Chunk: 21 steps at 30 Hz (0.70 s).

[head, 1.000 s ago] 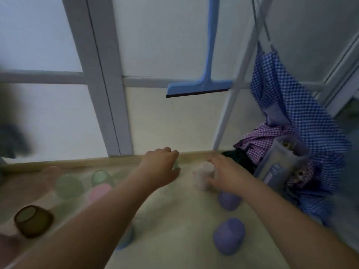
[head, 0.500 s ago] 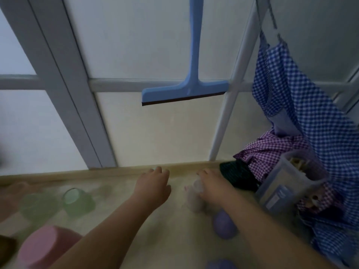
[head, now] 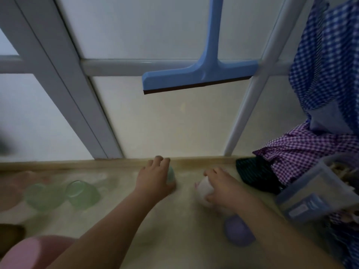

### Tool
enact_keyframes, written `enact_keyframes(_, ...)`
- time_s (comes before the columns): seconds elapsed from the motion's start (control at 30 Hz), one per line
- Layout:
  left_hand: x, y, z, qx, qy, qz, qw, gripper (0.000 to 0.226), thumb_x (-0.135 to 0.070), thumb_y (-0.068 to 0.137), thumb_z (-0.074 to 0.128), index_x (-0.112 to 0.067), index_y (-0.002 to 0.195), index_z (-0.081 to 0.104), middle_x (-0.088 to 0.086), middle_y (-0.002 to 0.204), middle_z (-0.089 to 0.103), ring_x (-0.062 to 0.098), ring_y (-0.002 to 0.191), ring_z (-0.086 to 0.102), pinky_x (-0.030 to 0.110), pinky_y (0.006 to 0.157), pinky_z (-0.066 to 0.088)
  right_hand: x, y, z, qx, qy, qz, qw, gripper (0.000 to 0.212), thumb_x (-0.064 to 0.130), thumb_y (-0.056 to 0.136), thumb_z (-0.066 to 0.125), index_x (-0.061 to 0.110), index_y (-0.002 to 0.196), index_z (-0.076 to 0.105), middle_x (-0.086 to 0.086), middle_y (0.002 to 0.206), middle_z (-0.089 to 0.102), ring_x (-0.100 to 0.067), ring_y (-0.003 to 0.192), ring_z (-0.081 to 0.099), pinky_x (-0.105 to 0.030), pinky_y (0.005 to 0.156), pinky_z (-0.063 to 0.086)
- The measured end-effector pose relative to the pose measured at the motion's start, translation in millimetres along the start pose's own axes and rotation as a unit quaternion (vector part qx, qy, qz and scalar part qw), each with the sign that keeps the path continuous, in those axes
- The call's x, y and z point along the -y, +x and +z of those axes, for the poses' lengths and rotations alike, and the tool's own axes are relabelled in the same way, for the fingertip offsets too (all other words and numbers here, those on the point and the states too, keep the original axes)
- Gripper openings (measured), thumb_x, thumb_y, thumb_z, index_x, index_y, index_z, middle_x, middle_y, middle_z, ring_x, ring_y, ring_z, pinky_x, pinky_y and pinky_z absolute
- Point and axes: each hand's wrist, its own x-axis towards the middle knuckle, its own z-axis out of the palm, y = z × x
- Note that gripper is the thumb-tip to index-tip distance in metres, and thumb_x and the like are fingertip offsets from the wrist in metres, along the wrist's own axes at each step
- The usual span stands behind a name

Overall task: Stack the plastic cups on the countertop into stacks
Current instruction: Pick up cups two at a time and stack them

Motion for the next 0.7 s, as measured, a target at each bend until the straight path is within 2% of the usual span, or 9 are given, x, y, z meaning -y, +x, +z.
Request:
enact_keyframes(0.17,-3.0,21.7,12.9,0.105,0.047,-0.007,0.993,0.072,-0.039,0.078,0.059,-0.017,0.137,0.025,0.011,0.137,0.035,0.033,0.121,0.043,0.042,0.089,0.047,0.0,-16.7,-11.7,-0.043,0.013,-0.025,0.999,0.063,0.028,0.075,0.067,0.019,0.13,0.038,-0.005,0.13,0.039,-0.027,0.117,0.046,-0.031,0.09,0.041)
enact_keyframes(0.27,-4.8,27.9,15.0,0.123,0.036,-0.032,0.991,0.06,-0.023,0.081,0.055,-0.013,0.135,0.03,0.014,0.132,0.038,0.036,0.118,0.045,0.042,0.088,0.046,-0.6,-24.3,-12.7,-0.048,0.025,-0.017,0.998,0.064,0.029,0.074,0.068,0.02,0.13,0.038,-0.004,0.131,0.039,-0.027,0.12,0.044,-0.03,0.093,0.04)
enact_keyframes(0.37,-8.2,21.9,7.6,0.113,0.015,-0.029,0.993,0.051,-0.019,0.08,0.057,-0.011,0.127,0.037,0.016,0.125,0.043,0.037,0.111,0.052,0.042,0.084,0.048,0.7,-33.8,-18.3,-0.052,0.027,-0.012,0.998,0.064,0.028,0.073,0.068,0.02,0.129,0.039,-0.004,0.132,0.039,-0.027,0.12,0.045,-0.031,0.095,0.04)
enact_keyframes(0.57,-24.5,-26.0,-52.7,0.046,-0.015,0.032,0.998,0.05,-0.024,0.074,0.067,-0.011,0.111,0.037,0.014,0.112,0.049,0.035,0.1,0.054,0.04,0.076,0.046,31.9,-59.8,-55.6,-0.073,0.014,-0.031,0.997,0.061,0.028,0.075,0.07,0.021,0.127,0.039,-0.003,0.128,0.041,-0.026,0.11,0.052,-0.038,0.091,0.047)
enact_keyframes(0.7,-19.4,-65.5,-124.2,-0.015,0.025,0.064,0.998,0.055,-0.028,0.074,0.068,-0.018,0.117,0.036,0.011,0.114,0.046,0.028,0.089,0.052,0.037,0.072,0.046,75.1,-78.7,-80.4,-0.096,-0.015,-0.075,0.992,0.06,0.03,0.074,0.069,0.026,0.126,0.039,0.0,0.124,0.043,-0.024,0.107,0.053,-0.04,0.088,0.049)
